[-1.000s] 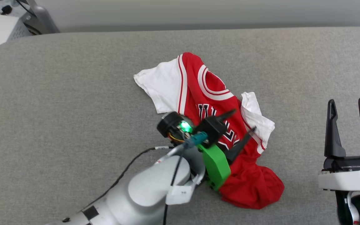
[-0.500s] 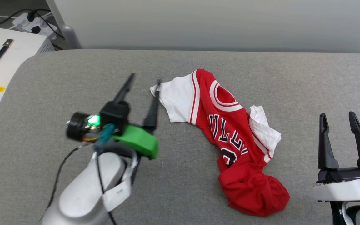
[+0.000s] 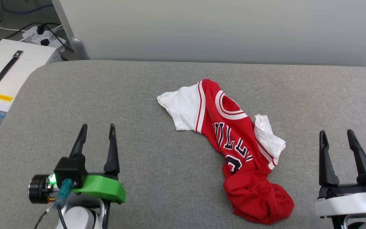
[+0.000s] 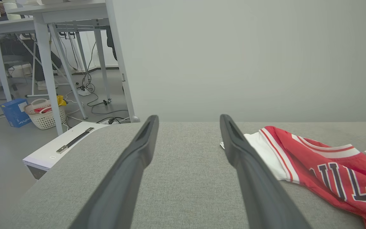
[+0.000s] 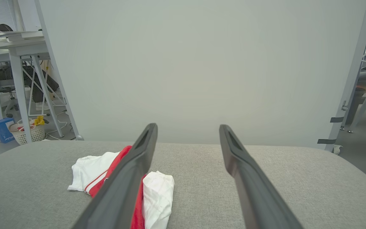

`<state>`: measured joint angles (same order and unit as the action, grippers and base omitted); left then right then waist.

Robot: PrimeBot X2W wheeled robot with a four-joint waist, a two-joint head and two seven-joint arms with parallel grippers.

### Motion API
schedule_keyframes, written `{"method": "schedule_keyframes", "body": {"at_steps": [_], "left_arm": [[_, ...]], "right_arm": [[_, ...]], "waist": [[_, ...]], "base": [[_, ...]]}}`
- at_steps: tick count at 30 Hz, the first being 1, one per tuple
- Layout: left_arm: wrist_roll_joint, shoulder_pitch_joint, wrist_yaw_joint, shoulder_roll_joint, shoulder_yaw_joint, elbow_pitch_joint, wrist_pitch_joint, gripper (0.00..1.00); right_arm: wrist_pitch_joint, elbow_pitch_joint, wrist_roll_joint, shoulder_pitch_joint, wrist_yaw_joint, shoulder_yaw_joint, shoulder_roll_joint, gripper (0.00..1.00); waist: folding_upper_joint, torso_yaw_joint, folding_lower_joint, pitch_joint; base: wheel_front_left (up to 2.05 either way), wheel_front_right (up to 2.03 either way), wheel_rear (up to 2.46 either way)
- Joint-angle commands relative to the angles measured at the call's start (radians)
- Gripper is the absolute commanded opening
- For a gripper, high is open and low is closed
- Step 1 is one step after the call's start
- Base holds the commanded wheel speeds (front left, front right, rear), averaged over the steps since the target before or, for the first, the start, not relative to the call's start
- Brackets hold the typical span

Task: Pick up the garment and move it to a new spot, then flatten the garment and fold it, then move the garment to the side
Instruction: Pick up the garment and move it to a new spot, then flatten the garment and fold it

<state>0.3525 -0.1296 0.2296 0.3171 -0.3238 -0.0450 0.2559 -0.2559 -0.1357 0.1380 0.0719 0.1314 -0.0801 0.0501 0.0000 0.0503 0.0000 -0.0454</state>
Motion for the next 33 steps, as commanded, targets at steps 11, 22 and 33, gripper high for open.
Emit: {"method": "schedule_keyframes", "body": {"at_steps": [11,22,33], "left_arm": [[-0.101,0.118,-0.15,-0.129,0.1,-0.02,0.006,1.0],[-0.168,0.165,-0.221,-0.194,0.188,-0.042,0.006,1.0],[-0.212,0.174,-0.262,-0.229,0.229,-0.063,0.006,1.0]], "right_arm": [[-0.006,0.054,0.029,0.061,-0.001,0.033,0.0,1.0],[-0.006,0.097,0.037,0.086,-0.001,0.043,0.0,1.0],[-0.006,0.104,0.039,0.078,-0.001,0.039,0.0,1.0]], "waist": [[0.0,0.008,0.0,0.03],[0.0,-0.002,0.0,0.038],[0.0,0.0,0.0,0.04]], "base": [[0.0,0.0,0.0],[0.0,0.0,0.0],[0.0,0.0,0.0]]}}
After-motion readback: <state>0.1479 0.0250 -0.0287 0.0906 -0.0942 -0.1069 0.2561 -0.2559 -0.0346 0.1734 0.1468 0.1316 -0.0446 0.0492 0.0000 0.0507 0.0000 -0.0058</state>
